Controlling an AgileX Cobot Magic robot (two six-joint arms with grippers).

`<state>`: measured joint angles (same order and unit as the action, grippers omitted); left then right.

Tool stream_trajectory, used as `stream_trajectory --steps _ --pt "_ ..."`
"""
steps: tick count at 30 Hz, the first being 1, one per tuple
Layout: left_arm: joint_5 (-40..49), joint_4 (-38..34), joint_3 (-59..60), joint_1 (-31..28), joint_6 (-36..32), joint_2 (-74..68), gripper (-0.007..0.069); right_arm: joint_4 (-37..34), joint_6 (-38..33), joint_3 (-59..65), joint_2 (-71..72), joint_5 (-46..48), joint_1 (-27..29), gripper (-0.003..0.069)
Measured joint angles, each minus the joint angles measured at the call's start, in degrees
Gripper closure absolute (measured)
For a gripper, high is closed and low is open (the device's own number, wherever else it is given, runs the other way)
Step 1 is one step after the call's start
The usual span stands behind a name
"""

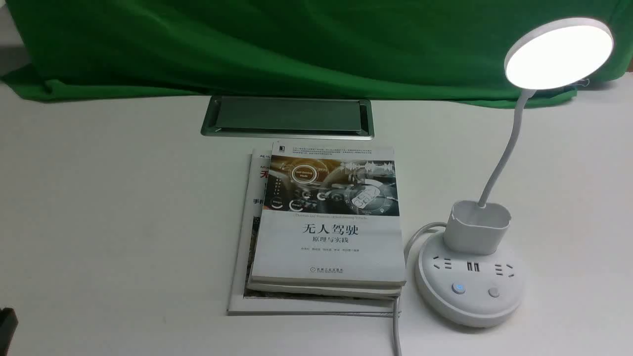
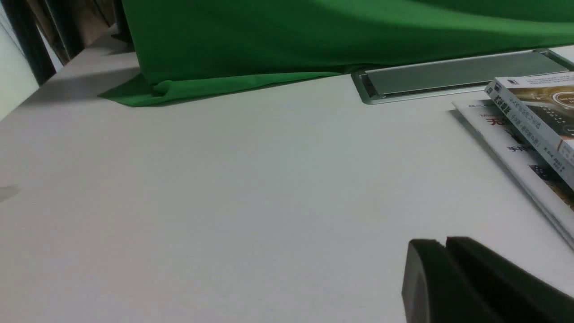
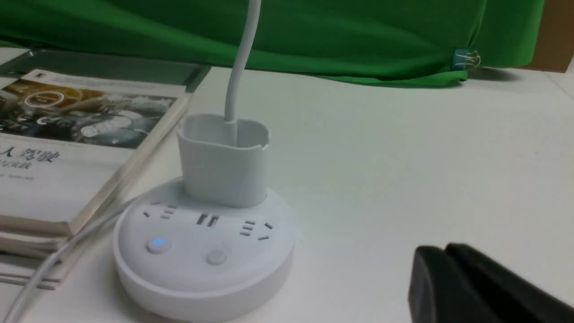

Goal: Turn off the desk lamp on the white desktop by hand.
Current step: 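Press the power button on the lamp base to turn the lamp off with the right gripper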

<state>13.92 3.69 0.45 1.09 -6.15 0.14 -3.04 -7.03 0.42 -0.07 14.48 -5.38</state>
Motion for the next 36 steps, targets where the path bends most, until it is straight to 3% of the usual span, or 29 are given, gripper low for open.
stream_trajectory --steps 36 --pt "0.00 0.00 0.00 0.00 -0.01 0.00 0.0605 -0.46 1.02 0.00 0.00 -1.41 0.00 0.0592"
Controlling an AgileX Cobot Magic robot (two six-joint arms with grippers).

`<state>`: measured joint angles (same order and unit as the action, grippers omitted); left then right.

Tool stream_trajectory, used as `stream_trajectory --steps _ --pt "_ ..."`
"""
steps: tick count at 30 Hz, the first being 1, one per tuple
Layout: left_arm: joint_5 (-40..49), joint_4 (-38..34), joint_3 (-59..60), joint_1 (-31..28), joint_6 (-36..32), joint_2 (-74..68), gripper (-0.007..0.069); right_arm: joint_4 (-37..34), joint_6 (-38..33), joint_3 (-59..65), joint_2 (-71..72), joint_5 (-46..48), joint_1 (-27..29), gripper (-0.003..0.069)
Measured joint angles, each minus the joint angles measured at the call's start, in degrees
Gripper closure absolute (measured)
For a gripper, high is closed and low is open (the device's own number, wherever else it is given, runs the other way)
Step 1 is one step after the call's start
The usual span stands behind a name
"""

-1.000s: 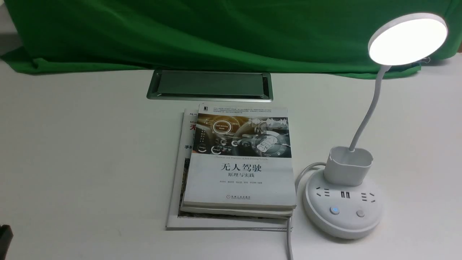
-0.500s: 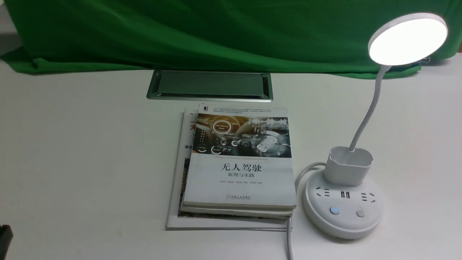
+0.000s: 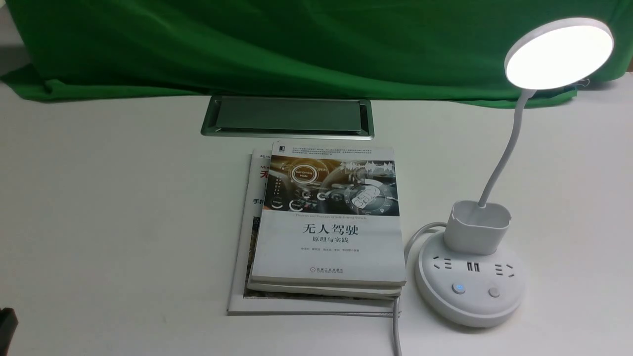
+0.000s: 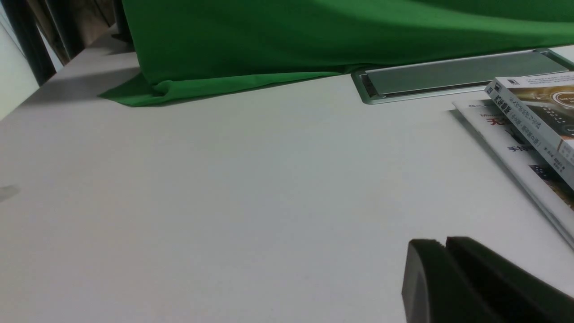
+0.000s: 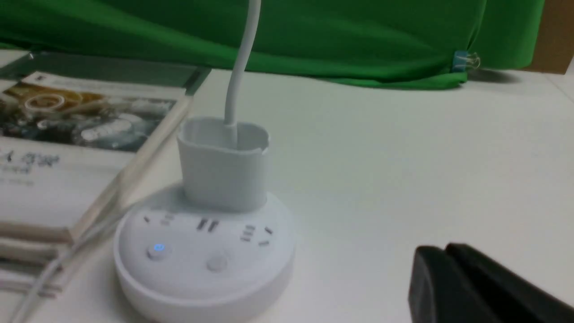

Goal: Turn off the desk lamp on the white desktop by hand.
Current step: 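Press the power button on the lamp base to turn the lamp off with the right gripper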

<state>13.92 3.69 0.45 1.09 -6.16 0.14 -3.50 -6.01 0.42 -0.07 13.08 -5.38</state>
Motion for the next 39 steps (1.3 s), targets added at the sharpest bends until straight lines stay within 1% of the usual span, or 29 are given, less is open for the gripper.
stream_trajectory --steps 2,3,4,5,6,9,12,15,17,19,21,26,27,28,29,30,31,32,33,36,39 --pt "0.00 0.00 0.00 0.00 0.00 0.00 0.0605 -1.47 4.26 0.00 0.00 -2.78 0.00 0.0592" --pt "0.00 0.00 0.00 0.00 0.00 0.00 0.0605 -1.72 4.87 0.00 0.00 -3.09 0.00 0.0592" --pt "0.00 0.00 0.00 0.00 0.00 0.00 0.0605 -2.29 10.62 0.00 0.00 -6.39 0.00 0.0592" --pt "0.00 0.00 0.00 0.00 0.07 0.00 0.0605 -2.34 10.62 0.00 0.00 -6.39 0.00 0.0592" --pt "0.00 0.00 0.00 0.00 0.07 0.00 0.0605 -2.59 16.22 0.00 0.00 -9.55 0.00 0.0592" --pt "0.00 0.00 0.00 0.00 0.01 0.00 0.0605 -2.85 25.15 0.00 0.00 -14.20 0.00 0.0592" --pt "0.00 0.00 0.00 0.00 0.01 0.00 0.0605 -2.90 28.85 0.00 0.00 -16.63 0.00 0.0592" --pt "0.00 0.00 0.00 0.00 0.01 0.00 0.0605 -2.96 29.52 0.00 0.00 -17.11 0.00 0.0592" --pt "0.00 0.00 0.00 0.00 0.01 0.00 0.0605 -3.07 30.66 -0.08 0.00 -15.84 0.00 0.0592" --pt "0.00 0.00 0.00 0.00 0.01 0.00 0.0605 -3.07 30.14 -2.18 -0.68 -10.74 0.00 0.0592" --pt "0.00 0.00 0.00 0.00 0.01 0.00 0.0605 -3.07 27.71 -6.13 -2.77 -5.42 0.00 0.0590" --pt "0.00 0.00 0.00 0.00 0.01 0.00 0.0605 -3.12 14.28 -24.47 -16.35 17.44 0.00 0.0596" --pt "0.00 0.00 0.00 0.00 0.01 0.00 0.0605 -3.12 12.27 -27.48 -19.89 21.88 0.00 0.0598" --pt "0.00 0.00 0.00 0.00 0.01 0.00 0.0605 -3.12 11.36 -28.93 -20.62 24.12 0.00 0.0598" --pt "0.00 0.00 0.00 0.00 -0.07 0.00 0.0605 -3.12 8.26 -34.18 -27.13 32.65 0.00 0.0597" --pt "0.00 0.00 0.00 0.00 -0.07 0.00 0.0605 -3.12 7.10 -36.40 -30.02 36.49 0.00 0.0597" --pt "0.00 0.00 0.00 0.00 -0.07 0.00 0.0605 -3.12 6.54 -37.40 -30.72 38.25 0.00 0.0597" --pt "0.00 0.00 0.00 0.00 -0.07 0.00 0.0605 -3.12 5.13 -40.28 -36.13 43.14 0.00 0.0602" --pt "0.00 0.00 0.00 0.00 -0.07 0.00 0.0605 -3.12 4.41 -42.01 -39.23 45.73 0.00 0.0610" --pt "0.00 0.00 0.00 0.00 -0.03 0.00 0.0605 -3.39 3.45 -43.97 -46.91 47.48 -0.22 0.0625" --pt "0.00 0.00 0.00 0.00 -0.03 0.00 0.0605 -3.78 3.46 -44.46 -55.33 46.10 -3.56 0.0625"
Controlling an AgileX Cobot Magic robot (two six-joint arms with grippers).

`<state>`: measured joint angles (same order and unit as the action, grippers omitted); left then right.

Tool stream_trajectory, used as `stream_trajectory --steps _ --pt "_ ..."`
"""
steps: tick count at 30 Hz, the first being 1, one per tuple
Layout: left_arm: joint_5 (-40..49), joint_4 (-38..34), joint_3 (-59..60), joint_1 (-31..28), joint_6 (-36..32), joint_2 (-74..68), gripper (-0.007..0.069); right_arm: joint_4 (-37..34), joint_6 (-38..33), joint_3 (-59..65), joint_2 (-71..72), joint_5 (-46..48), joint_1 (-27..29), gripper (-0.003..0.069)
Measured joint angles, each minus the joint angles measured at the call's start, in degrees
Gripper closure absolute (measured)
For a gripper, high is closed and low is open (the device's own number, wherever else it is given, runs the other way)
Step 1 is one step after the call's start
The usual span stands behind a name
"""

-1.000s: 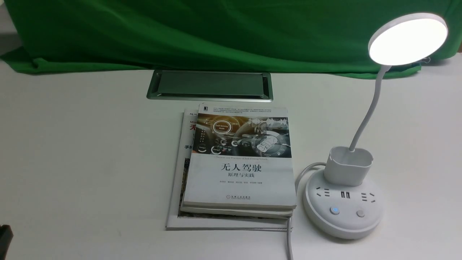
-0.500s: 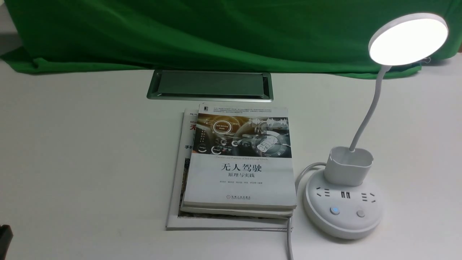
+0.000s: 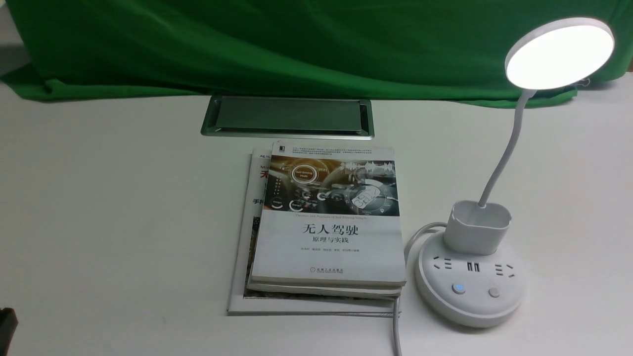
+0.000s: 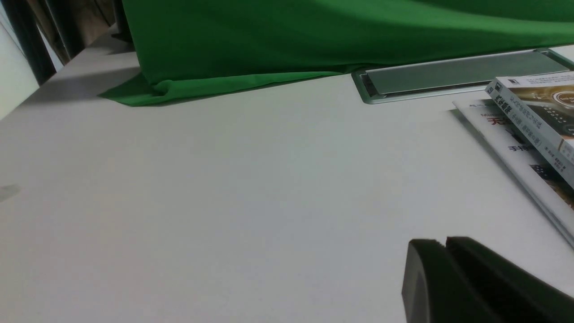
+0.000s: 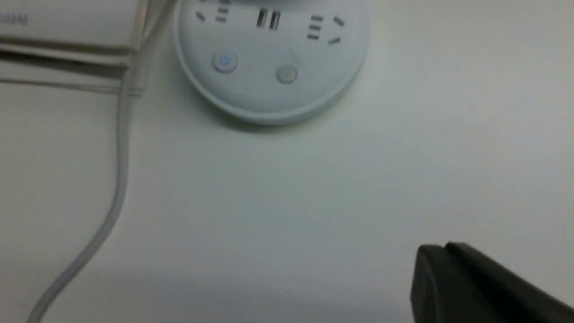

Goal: Turn off the desk lamp on the white desktop by hand.
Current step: 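Press the power button on the lamp base to turn the lamp off with the right gripper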

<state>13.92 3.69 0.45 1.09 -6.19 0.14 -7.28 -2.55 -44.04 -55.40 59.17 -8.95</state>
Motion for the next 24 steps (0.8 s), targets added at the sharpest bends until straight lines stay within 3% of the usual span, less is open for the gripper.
stream_trajectory --steps 9,24 --pt "0.00 0.00 0.00 0.00 0.00 0.00 0.0605 0.00 1.37 -3.85 -22.93 -9.60 -11.35 0.0624" --pt "0.00 0.00 0.00 0.00 0.03 0.00 0.0605 0.76 1.37 -10.96 -36.93 -14.75 -11.16 0.0624"
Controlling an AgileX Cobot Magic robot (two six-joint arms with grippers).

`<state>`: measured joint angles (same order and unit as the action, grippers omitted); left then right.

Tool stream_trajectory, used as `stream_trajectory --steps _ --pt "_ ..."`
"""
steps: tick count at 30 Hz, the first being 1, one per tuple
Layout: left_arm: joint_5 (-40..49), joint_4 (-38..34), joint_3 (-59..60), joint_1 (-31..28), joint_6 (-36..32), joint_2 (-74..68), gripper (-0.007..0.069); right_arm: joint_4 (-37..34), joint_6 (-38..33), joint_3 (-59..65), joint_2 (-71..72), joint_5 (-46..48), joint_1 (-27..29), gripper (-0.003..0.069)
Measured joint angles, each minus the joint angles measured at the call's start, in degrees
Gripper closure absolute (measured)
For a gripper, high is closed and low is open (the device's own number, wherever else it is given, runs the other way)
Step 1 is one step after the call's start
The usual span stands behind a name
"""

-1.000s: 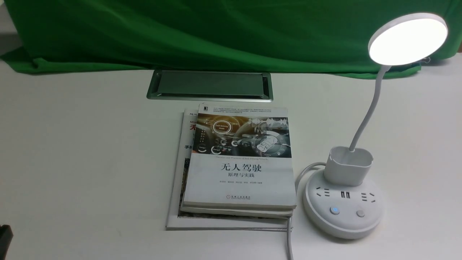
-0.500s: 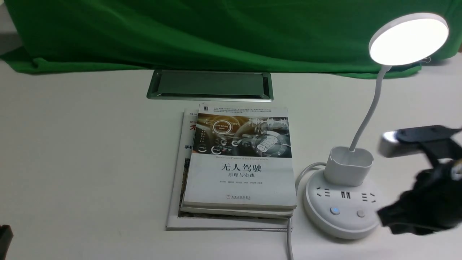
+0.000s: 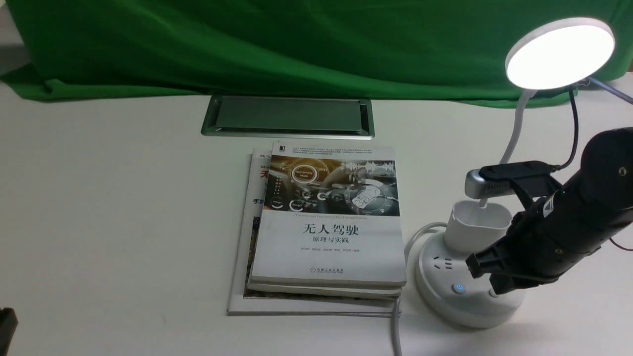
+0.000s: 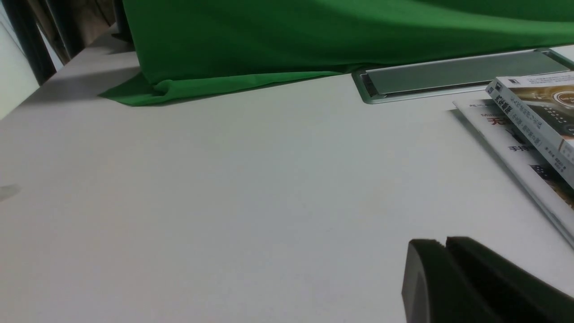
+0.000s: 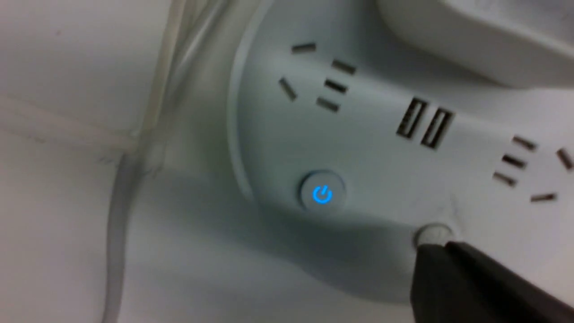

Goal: Turn off the desk lamp on the white desktop by hand.
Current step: 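Press the power button on the lamp base to turn the lamp off with the right gripper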

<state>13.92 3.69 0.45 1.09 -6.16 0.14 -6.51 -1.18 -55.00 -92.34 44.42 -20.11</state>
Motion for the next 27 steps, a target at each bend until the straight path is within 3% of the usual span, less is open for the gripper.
stream_trajectory --steps 27 --pt "0.00 0.00 0.00 0.00 0.00 0.00 0.0605 0.19 0.00 -0.59 -0.95 -2.07 0.30 0.0624"
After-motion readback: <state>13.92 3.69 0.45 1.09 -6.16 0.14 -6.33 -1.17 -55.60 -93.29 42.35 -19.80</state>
